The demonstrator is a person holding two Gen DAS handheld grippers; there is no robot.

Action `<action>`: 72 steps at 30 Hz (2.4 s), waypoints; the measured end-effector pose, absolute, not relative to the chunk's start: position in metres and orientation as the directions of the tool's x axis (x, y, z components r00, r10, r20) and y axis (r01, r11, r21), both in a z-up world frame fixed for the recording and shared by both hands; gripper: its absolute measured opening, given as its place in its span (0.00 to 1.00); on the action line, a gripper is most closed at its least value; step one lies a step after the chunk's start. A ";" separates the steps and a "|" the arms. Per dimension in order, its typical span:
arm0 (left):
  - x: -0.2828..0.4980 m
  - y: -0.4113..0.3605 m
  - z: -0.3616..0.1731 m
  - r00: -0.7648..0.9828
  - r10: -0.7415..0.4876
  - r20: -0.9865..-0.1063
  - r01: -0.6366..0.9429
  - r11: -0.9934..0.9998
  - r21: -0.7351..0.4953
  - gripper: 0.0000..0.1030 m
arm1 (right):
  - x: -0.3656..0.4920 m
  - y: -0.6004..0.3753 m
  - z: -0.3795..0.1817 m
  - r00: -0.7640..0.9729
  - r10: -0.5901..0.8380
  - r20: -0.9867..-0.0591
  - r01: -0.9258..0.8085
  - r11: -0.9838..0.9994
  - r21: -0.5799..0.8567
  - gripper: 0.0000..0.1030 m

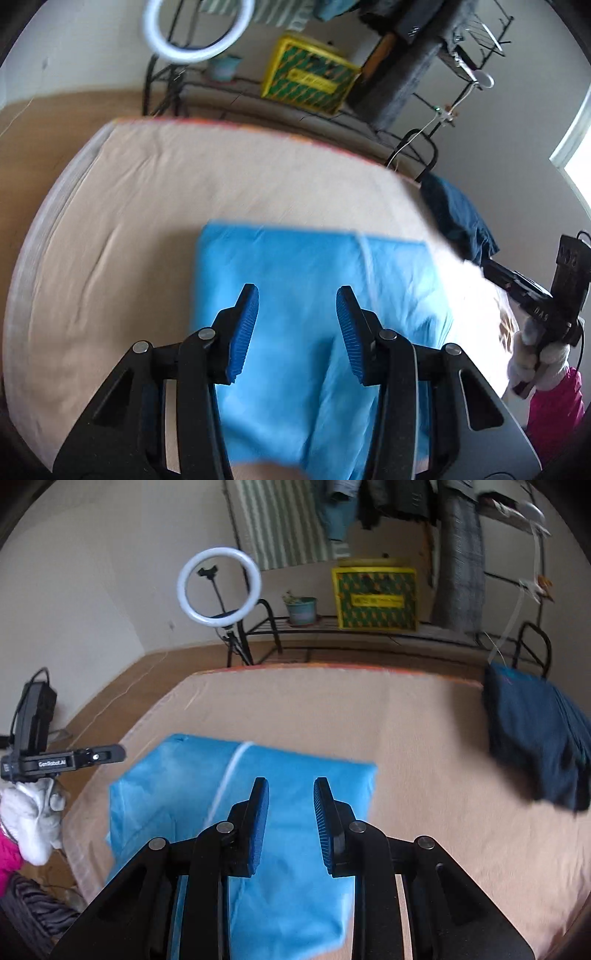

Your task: Fold large clothes

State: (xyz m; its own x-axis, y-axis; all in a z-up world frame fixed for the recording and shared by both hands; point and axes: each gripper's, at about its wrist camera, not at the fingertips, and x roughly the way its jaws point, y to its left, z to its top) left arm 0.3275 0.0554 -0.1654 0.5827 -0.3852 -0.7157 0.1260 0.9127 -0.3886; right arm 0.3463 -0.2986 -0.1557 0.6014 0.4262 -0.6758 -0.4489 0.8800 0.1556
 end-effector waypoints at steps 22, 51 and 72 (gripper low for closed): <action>0.405 -0.002 -0.250 0.500 -0.307 -0.810 0.221 0.949 -0.224 0.43 | 0.419 -0.253 -0.245 0.400 0.375 -0.836 -0.512 0.848 0.135 0.20; 0.290 0.060 -0.225 0.519 -0.258 -0.815 0.176 0.965 -0.194 0.42 | 0.296 -0.334 -0.231 0.365 0.360 -0.858 -0.461 0.871 0.170 0.23; 0.307 0.180 -0.257 0.465 -0.666 -0.584 -0.171 0.580 -0.797 0.60 | 0.309 -0.435 -0.246 0.342 0.645 -0.683 -0.207 0.761 0.615 0.57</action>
State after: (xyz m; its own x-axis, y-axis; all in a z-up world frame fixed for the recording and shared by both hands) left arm 0.3073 0.1799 -0.2572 0.4651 -0.6656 -0.5837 -0.1707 0.5795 -0.7969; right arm 0.3091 -0.4352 -0.2459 0.3415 0.6452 -0.6835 -0.2068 0.7610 0.6149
